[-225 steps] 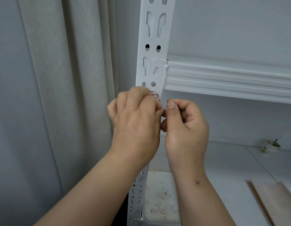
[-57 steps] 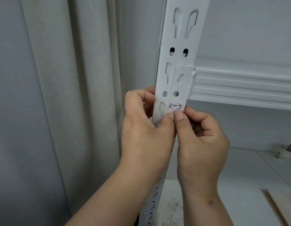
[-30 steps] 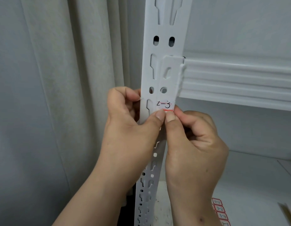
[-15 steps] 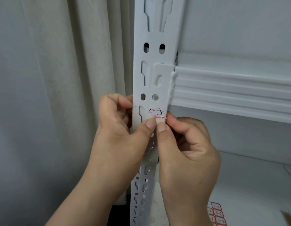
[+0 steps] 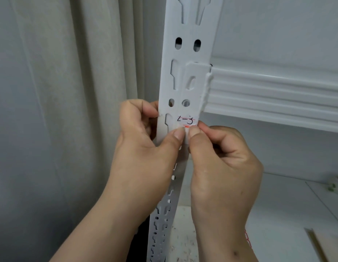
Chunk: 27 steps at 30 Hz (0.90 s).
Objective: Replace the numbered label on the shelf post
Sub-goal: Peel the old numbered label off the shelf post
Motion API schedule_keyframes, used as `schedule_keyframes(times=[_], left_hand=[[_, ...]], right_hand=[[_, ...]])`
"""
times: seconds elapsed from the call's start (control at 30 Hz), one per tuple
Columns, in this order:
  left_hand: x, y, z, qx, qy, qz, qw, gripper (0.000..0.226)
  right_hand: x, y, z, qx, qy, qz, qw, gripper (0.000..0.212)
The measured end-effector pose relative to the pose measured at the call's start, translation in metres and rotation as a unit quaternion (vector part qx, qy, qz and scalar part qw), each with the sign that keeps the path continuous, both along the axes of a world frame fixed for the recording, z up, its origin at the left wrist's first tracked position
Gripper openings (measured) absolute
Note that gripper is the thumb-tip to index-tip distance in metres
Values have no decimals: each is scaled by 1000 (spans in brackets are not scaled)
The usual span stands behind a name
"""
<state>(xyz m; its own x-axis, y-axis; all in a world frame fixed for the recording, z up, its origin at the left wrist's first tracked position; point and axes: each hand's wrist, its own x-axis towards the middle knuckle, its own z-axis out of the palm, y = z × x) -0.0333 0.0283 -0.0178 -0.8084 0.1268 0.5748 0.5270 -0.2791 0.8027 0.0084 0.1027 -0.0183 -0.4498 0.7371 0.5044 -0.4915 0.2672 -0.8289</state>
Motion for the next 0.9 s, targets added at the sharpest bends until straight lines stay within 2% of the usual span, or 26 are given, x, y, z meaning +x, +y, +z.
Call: schedule_keyframes(times=[0.33, 0.63, 0.9], left_hand=[[3, -1, 2, -2, -21, -9, 1000, 39], [-2, -1, 0, -3, -20, -10, 1000, 35], [1, -3, -1, -40, -20, 12, 999, 35]], right_hand=[[1, -3, -3, -21, -28, -8, 999, 2], [1, -6, 0, -11, -41, -15, 999, 9], [-1, -8, 0, -10, -42, -39, 998, 13]])
